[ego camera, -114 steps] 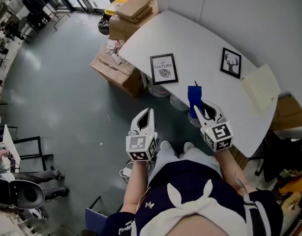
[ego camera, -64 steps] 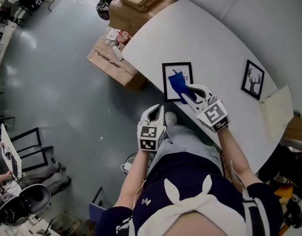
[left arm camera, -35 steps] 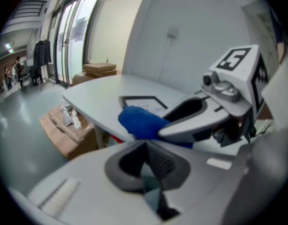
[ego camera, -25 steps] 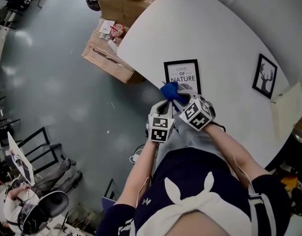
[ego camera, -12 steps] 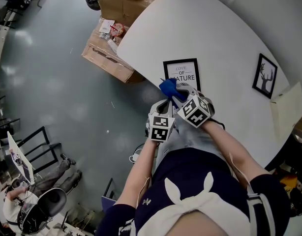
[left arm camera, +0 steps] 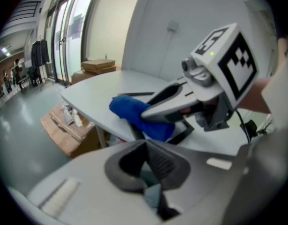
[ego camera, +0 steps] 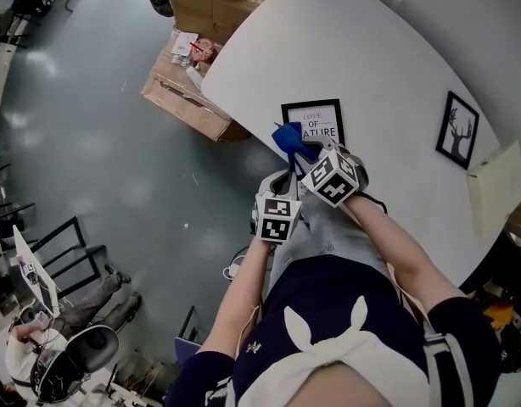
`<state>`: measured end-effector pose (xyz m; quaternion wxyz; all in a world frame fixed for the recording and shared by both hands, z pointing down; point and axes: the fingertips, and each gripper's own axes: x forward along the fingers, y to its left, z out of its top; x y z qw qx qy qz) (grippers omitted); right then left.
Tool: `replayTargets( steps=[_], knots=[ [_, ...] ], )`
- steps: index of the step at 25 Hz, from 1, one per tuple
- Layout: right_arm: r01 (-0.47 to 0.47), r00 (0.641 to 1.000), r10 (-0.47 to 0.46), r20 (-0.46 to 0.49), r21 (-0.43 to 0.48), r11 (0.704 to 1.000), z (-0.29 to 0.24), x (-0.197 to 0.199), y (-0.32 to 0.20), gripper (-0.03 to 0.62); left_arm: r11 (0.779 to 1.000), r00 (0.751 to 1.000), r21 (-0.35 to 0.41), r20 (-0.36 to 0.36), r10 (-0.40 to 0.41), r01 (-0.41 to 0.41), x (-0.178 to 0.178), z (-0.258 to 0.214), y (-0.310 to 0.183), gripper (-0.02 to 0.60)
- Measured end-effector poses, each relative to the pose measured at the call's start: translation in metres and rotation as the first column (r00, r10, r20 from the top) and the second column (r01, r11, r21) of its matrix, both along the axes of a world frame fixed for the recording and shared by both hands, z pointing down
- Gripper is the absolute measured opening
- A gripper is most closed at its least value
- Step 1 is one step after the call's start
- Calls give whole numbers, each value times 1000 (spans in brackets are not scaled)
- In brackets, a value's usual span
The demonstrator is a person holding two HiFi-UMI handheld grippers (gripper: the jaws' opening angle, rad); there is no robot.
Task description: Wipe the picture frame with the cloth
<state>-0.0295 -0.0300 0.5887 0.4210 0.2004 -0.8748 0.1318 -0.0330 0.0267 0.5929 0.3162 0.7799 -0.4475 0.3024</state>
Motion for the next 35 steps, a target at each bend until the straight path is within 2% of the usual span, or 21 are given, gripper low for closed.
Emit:
replayTargets(
  steps=[19, 35],
  knots=[
    [-43, 999, 43, 2, 18, 999, 0, -5, -44, 83, 1000, 1000, -17, -7, 10, -10, 1, 1, 0, 2],
    [-25, 999, 27, -24, 62, 998, 0, -26, -69, 83, 999, 999, -39, -32, 26, -28, 5, 1, 0, 2]
  ],
)
